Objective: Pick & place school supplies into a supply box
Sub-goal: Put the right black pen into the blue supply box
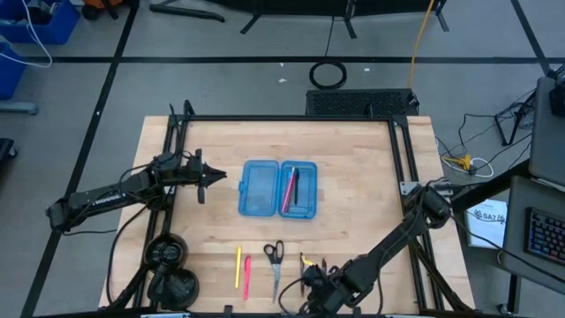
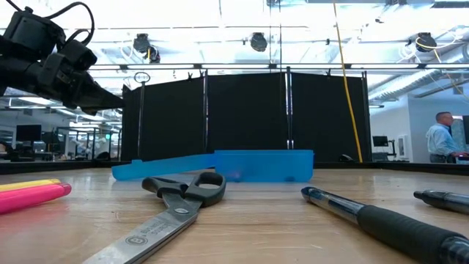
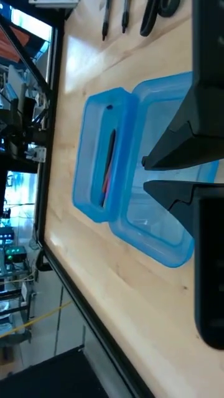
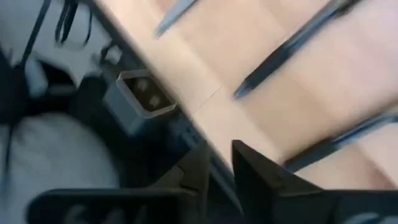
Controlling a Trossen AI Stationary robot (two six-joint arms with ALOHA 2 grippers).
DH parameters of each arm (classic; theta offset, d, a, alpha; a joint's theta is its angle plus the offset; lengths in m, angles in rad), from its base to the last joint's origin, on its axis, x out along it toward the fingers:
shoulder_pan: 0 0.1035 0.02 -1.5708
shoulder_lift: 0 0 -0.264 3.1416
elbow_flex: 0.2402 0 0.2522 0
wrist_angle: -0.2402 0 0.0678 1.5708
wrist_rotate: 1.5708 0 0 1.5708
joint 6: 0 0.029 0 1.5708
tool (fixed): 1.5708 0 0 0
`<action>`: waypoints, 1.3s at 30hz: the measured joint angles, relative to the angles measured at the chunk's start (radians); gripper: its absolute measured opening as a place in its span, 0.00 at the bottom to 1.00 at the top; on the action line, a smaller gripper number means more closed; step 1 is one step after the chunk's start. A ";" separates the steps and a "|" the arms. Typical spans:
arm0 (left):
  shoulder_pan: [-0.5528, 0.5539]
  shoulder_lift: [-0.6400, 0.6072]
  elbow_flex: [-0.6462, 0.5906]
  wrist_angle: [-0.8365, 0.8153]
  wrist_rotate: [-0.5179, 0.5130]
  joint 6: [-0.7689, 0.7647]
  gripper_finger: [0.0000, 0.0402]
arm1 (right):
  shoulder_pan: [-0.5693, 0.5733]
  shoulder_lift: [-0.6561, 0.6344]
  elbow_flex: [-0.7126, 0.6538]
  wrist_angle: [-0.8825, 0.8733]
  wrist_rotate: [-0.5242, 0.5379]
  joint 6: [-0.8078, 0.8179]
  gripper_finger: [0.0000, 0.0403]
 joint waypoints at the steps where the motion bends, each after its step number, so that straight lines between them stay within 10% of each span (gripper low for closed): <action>1: 0.000 0.000 0.000 0.000 -0.001 0.001 0.10 | -0.001 -0.001 0.000 -0.028 0.018 0.029 0.22; 7: 0.000 0.000 0.000 0.001 -0.001 0.003 0.10 | -0.022 0.000 0.000 -0.151 -0.004 0.270 0.38; 20: 0.000 0.000 0.000 -0.012 -0.001 -0.003 0.10 | -0.035 0.009 -0.013 -0.305 -0.132 0.433 0.39; 39: 0.000 0.000 0.000 -0.019 -0.045 0.003 0.10 | -0.049 0.014 -0.306 -0.029 -0.147 0.425 0.39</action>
